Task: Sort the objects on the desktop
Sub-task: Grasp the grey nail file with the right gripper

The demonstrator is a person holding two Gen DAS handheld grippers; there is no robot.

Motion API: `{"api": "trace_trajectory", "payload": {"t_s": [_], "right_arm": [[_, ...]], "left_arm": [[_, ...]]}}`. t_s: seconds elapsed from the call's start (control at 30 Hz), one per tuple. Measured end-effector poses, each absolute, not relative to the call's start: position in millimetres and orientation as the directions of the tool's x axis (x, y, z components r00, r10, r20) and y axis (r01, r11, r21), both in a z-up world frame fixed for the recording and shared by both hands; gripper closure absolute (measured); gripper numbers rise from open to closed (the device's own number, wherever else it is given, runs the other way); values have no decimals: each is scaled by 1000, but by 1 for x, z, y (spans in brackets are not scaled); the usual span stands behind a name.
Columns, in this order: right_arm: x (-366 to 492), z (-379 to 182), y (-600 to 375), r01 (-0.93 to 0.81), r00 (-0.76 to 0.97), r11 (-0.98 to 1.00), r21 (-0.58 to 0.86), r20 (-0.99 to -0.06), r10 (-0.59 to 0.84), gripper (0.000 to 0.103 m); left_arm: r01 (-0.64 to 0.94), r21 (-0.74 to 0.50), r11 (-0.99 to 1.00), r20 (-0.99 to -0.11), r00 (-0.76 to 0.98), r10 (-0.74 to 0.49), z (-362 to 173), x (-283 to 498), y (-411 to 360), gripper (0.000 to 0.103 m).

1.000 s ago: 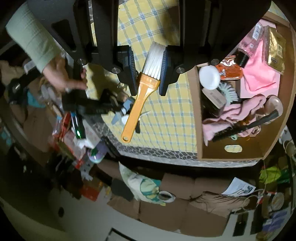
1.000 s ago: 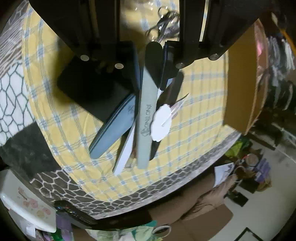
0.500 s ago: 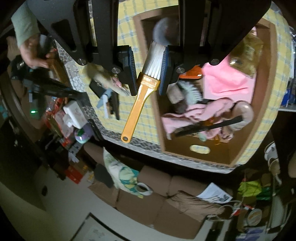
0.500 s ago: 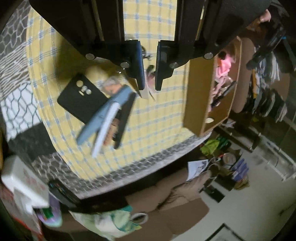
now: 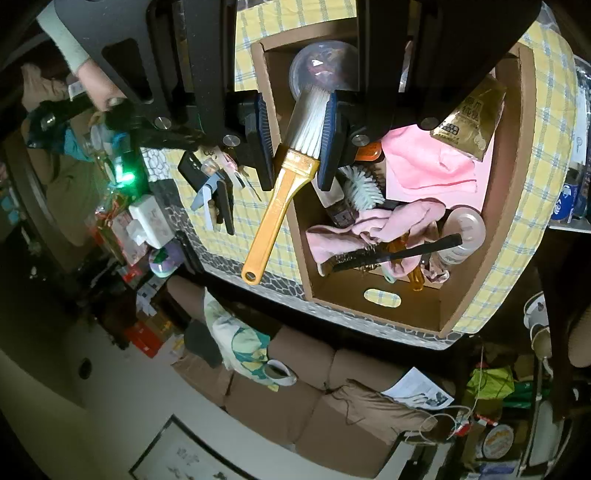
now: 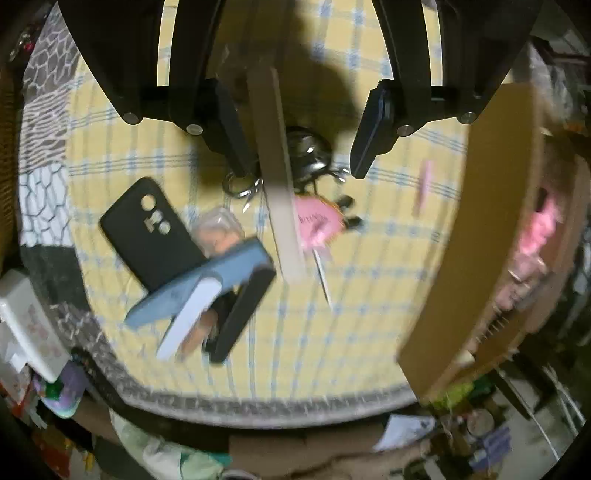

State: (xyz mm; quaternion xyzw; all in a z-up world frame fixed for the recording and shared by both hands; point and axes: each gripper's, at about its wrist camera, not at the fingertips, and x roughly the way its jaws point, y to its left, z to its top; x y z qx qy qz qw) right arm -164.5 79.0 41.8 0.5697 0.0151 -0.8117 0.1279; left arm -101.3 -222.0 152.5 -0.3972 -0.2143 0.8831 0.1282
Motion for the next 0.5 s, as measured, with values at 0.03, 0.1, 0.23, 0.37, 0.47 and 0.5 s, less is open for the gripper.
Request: {"api": "trace_trajectory", "payload": {"t_s": [0.03, 0.1, 0.23, 0.37, 0.47, 0.5], "right_arm": [[-166, 35, 80, 220, -308, -969, 117, -934, -182, 45], [-170, 23, 83, 214, -284, -970, 118, -942, -177, 46], [-169, 16, 93, 210, -271, -960, 187, -932, -240, 81], [-164, 27, 104, 203, -303, -954, 219, -913, -274, 85], [-159, 47, 114, 176, -340, -941, 290, -879, -334, 85], [-157, 58, 113, 184, -356, -937, 298, -868, -346, 85]], "left_arm": [[-57, -478, -876, -647, -652, 396, 153, -102, -222, 81], [-57, -477, -877, -649, -650, 395, 152, -105, -222, 81], [-53, -477, -877, -655, -644, 396, 149, -109, -225, 81], [-53, -484, -873, -654, -642, 401, 148, -110, -226, 81], [-55, -485, -873, -653, -641, 403, 149, -109, -227, 81], [-55, -484, -873, -654, -641, 402, 149, -108, -228, 81]]}}
